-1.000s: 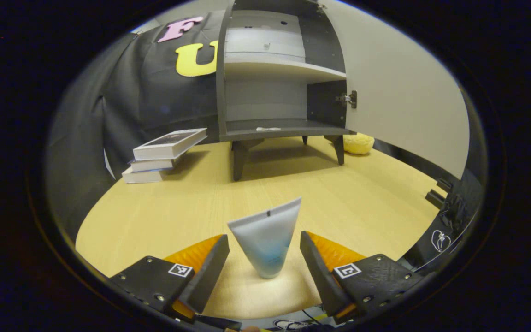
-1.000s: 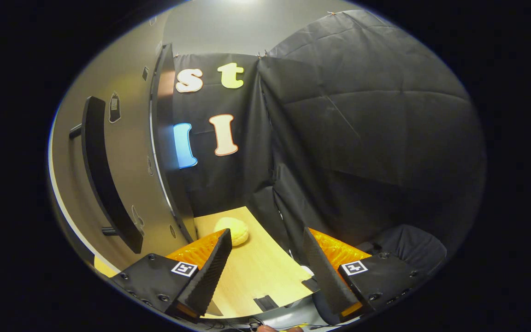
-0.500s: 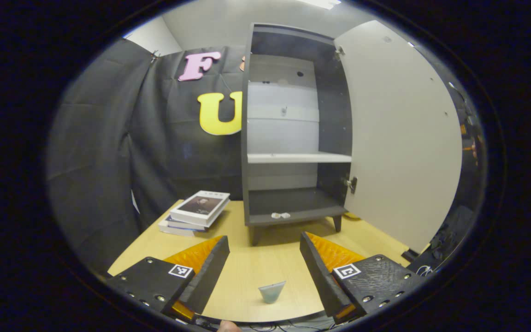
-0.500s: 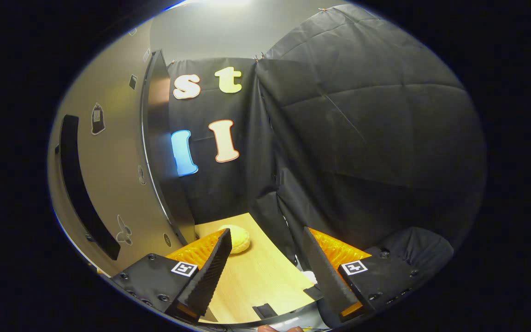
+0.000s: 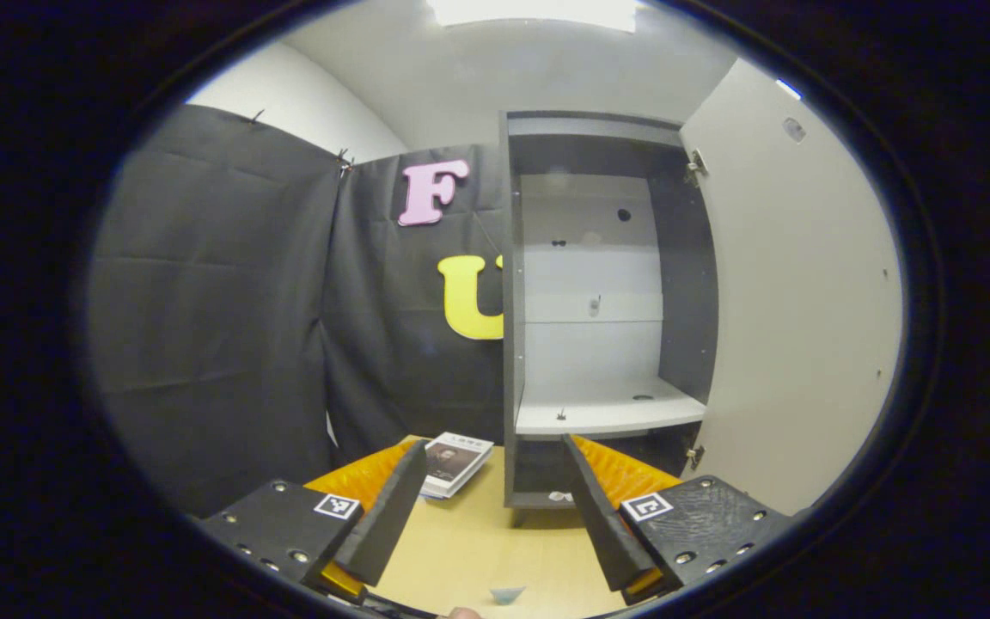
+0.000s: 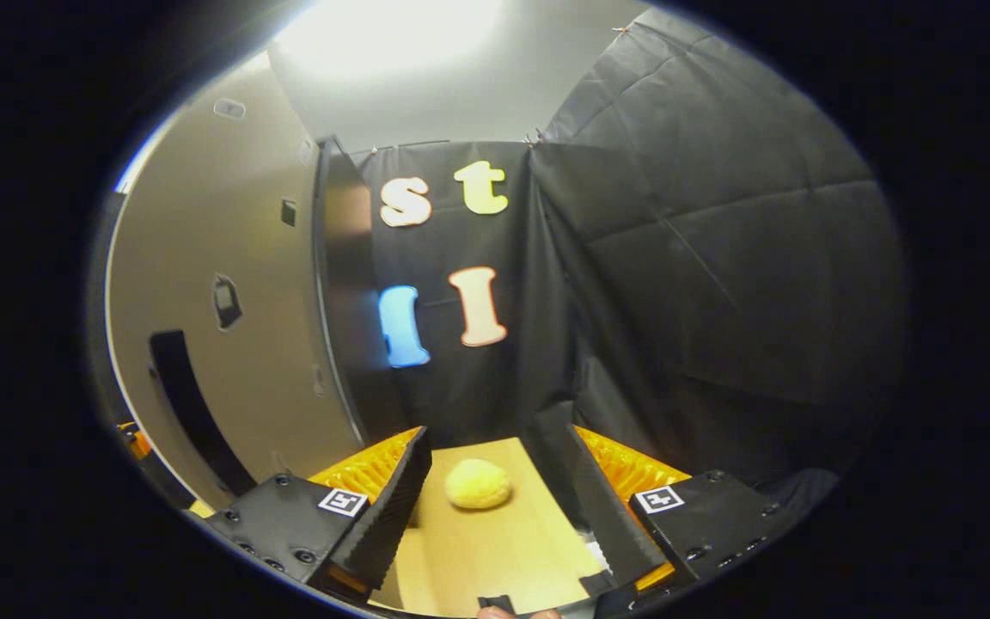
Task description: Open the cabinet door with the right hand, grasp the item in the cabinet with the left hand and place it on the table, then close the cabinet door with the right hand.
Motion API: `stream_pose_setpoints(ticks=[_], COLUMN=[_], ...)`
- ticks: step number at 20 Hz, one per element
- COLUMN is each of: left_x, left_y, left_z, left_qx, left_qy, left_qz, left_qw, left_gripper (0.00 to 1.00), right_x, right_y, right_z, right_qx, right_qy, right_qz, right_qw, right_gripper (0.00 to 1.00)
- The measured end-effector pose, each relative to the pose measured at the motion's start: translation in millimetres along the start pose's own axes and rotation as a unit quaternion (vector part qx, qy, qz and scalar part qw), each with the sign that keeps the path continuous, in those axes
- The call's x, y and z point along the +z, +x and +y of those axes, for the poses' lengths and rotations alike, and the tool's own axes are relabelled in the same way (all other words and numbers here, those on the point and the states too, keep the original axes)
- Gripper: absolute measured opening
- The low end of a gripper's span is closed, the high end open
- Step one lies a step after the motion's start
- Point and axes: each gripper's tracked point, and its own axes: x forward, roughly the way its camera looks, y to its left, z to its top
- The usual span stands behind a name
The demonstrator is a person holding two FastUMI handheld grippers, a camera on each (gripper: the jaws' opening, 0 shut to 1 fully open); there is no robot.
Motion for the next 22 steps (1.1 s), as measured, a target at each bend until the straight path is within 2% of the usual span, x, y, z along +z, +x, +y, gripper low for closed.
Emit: stream_pose_setpoints(ticks=[1, 2, 3, 5, 7, 10, 12, 13, 17, 18, 19, 21, 22], left_x=[7, 14, 12, 12, 14, 16, 17, 19, 14, 12, 8, 4, 3], left_y=[-5, -9, -10, -13, -13, -10, -1, 4, 25, 30, 36, 48, 54], left_z=[-2, -4, -5, -10, -6, 14, 26, 29, 64, 72, 78, 95, 101], left_qx=[0.007, 0.016, 0.023, 0.028, 0.030, 0.036, 0.036, 0.029, 0.015, 0.012, 0.006, -0.002, -0.008], left_qy=[0.000, -0.005, -0.014, -0.047, -0.072, -0.056, -0.057, -0.065, -0.070, -0.073, -0.073, -0.066, -0.060], left_qz=[0.001, 0.010, 0.023, 0.043, 0.049, 0.050, 0.047, 0.043, 0.045, 0.049, 0.052, 0.057, 0.059], left_qw=[1.000, 1.000, 0.999, 0.998, 0.996, 0.997, 0.997, 0.997, 0.996, 0.996, 0.996, 0.996, 0.996], left_gripper=[0.91, 0.93, 0.94, 0.94, 0.92, 0.92, 0.94, 0.92, 0.95, 0.92, 0.95, 0.92, 0.95], right_x=[2, 3, 2, 0, -2, 3, 3, 6, 13, 11, 11, 10, 7], right_y=[0, 0, 1, 1, -1, -14, -20, -24, -31, -32, -34, -35, -36], right_z=[8, 17, 25, 38, 48, 72, 83, 90, 88, 89, 91, 96, 101], right_qx=[0.023, 0.045, 0.065, 0.100, 0.117, 0.131, 0.127, 0.126, 0.068, 0.056, 0.043, 0.023, 0.017], right_qy=[0.004, 0.005, 0.004, -0.007, -0.012, -0.010, -0.007, -0.003, -0.040, -0.039, -0.038, -0.031, -0.025], right_qz=[0.000, 0.002, 0.005, 0.009, 0.014, 0.009, 0.015, 0.016, 0.005, 0.007, 0.008, 0.002, 0.002], right_qw=[1.000, 0.999, 0.998, 0.995, 0.993, 0.991, 0.992, 0.992, 0.997, 0.998, 0.998, 0.999, 1.000], right_gripper=[0.96, 1.00, 0.97, 0.97, 0.97, 0.97, 0.97, 0.97, 0.96, 0.96, 0.96, 0.96, 0.96])
